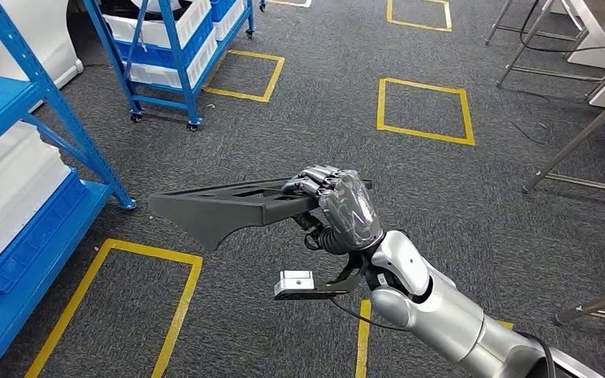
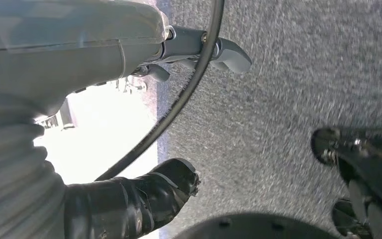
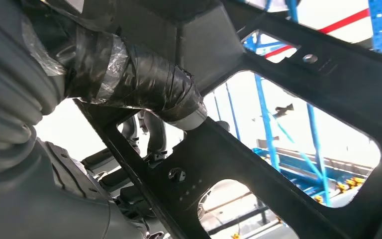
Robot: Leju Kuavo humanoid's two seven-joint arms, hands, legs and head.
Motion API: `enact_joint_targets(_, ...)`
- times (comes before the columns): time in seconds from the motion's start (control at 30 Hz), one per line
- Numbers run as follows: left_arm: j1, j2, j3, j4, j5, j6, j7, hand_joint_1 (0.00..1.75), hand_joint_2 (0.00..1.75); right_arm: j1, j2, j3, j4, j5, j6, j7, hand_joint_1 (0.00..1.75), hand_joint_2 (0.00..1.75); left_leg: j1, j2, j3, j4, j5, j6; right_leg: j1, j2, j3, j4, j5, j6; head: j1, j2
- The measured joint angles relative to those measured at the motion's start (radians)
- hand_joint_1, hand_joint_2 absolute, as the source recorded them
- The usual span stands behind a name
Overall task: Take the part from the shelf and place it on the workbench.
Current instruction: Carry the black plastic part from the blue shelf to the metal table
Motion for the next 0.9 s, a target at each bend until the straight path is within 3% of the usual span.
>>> enact_joint_targets(0.03,0.001,0.000,0.000,0.000,0.000,0.000,0.000,0.00,1.75,0.001,0.000,0.000,0.001,0.000,0.000,0.000,1.75,1.75,-0.001,0.009,0.000,0.000,0.000,0.000,-0.001,-0.002,-0.011,0.027,-0.004,0.001,0.000,0.000)
enact_joint_targets(0.07,0.001,0.000,0.000,0.000,0.000,0.000,0.000,0.00,1.75,0.002,0.000,0.000,0.001,0.000,0.000,0.000,1.75,1.75,-0.001,0.017,0.000,0.000,0.000,0.000,-0.002,-0.004,-0.002,0.016,0.011,0.000,0.000,0.000)
enact_joint_targets(0.13,0.000,0.000,0.000,0.000,0.000,0.000,0.000,0.00,1.75,0.002,0.000,0.000,0.002,0.000,0.000,0.000,1.75,1.75,-0.001,0.032,0.003,0.000,-0.002,-0.003,-0.001,-0.020,0.067,-0.109,0.069,-0.005,0.000,0.000)
enact_joint_targets(0.2,-0.001,0.000,0.000,0.000,0.000,0.000,0.000,0.00,1.75,0.000,0.000,0.000,0.002,0.000,0.000,0.000,1.75,1.75,-0.003,0.043,0.005,-0.003,-0.003,-0.009,0.010,-0.047,0.129,-0.227,0.100,-0.012,0.000,0.000)
enact_joint_targets(0.27,-0.002,0.000,0.000,0.000,0.000,0.000,0.000,0.00,1.75,0.000,0.000,0.000,0.002,0.000,0.000,0.000,1.75,1.75,-0.005,0.053,0.008,-0.008,-0.003,-0.017,0.021,-0.052,0.141,-0.255,0.100,-0.018,0.000,0.000)
enact_joint_targets(0.33,-0.004,0.000,0.000,0.000,0.000,0.000,0.000,0.00,1.75,0.000,0.000,0.000,0.002,0.000,0.000,0.000,1.75,1.75,-0.003,0.063,0.011,-0.011,-0.006,-0.028,0.021,-0.035,0.142,-0.262,0.104,-0.026,0.000,0.000)
enact_joint_targets(0.37,-0.005,0.000,0.000,0.000,0.000,0.000,0.000,0.00,1.75,0.000,0.000,0.000,0.001,0.000,0.000,0.000,1.75,1.75,-0.001,0.055,0.010,-0.004,-0.014,-0.032,0.019,-0.027,0.145,-0.267,0.107,-0.031,0.000,0.000)
enact_joint_targets(0.43,-0.004,-0.001,0.000,0.000,0.000,0.000,0.000,0.00,1.75,-0.002,0.000,0.000,0.000,0.000,0.000,0.000,1.75,1.75,0.000,0.020,-0.019,0.060,-0.059,-0.035,0.015,-0.015,0.150,-0.277,0.113,-0.045,-0.001,0.000)
enact_joint_targets(0.5,-0.002,-0.001,0.000,0.000,0.000,0.000,0.000,0.00,1.75,-0.002,0.000,0.000,0.000,0.000,0.000,0.000,1.75,1.75,-0.001,-0.010,-0.082,0.192,-0.123,-0.033,0.021,-0.001,0.148,-0.277,0.113,-0.054,-0.001,0.000)
enact_joint_targets(0.53,-0.001,-0.001,0.000,0.000,0.000,0.000,0.000,0.00,1.75,-0.001,0.000,0.000,0.000,0.000,0.000,0.000,1.75,1.75,-0.003,-0.014,-0.111,0.249,-0.142,-0.032,0.024,0.008,0.147,-0.276,0.113,-0.057,-0.001,0.000)
enact_joint_targets(0.57,0.000,-0.001,0.000,0.000,0.000,-0.001,0.000,0.00,1.75,0.000,0.000,0.000,0.000,0.000,0.000,0.000,1.75,1.75,-0.005,-0.015,-0.126,0.275,-0.140,-0.030,0.027,0.018,0.147,-0.274,0.113,-0.058,-0.001,0.000)
enact_joint_targets(0.6,0.000,-0.001,0.000,0.000,0.000,-0.001,0.000,0.00,1.75,0.001,0.000,0.000,0.000,0.000,0.000,0.000,1.75,1.75,-0.007,-0.017,-0.121,0.259,-0.116,-0.025,0.030,0.029,0.147,-0.272,0.112,-0.060,-0.001,0.000)
enact_joint_targets(0.7,0.001,0.002,0.000,0.000,0.000,-0.001,0.000,0.00,1.75,0.001,0.000,0.000,-0.001,0.000,0.000,0.000,1.75,1.75,-0.015,-0.054,-0.039,0.068,-0.008,0.001,0.035,0.059,0.147,-0.264,0.109,-0.062,-0.001,0.000)
enact_joint_targets(0.73,0.001,0.004,0.000,0.000,0.000,-0.001,0.000,0.00,1.75,0.001,0.000,0.000,-0.001,0.000,0.000,0.000,1.75,1.75,-0.016,-0.069,-0.020,0.022,0.008,0.007,0.033,0.067,0.143,-0.261,0.109,-0.059,-0.001,0.000)
enact_joint_targets(0.8,-0.001,0.006,0.000,0.000,0.000,-0.001,-0.001,0.00,1.75,0.001,0.000,0.000,0.000,0.000,0.000,0.000,1.75,1.75,-0.019,-0.080,-0.007,-0.007,0.010,0.011,0.026,0.082,0.135,-0.260,0.113,-0.050,-0.001,0.000)
enact_joint_targets(0.83,-0.001,0.006,0.000,0.000,0.000,-0.001,-0.001,0.00,1.75,0.002,0.000,0.000,0.000,0.000,0.000,0.000,1.75,1.75,-0.018,-0.071,-0.003,-0.018,0.014,0.012,0.024,0.092,0.133,-0.263,0.116,-0.044,-0.001,0.000)
enact_joint_targets(0.9,-0.001,0.005,0.000,0.000,0.000,-0.001,-0.001,0.00,1.75,0.002,0.000,0.000,-0.001,0.000,0.000,0.000,1.75,1.75,-0.014,-0.050,0.011,-0.043,0.025,0.016,0.026,0.078,0.126,-0.251,0.105,-0.033,0.000,0.000)
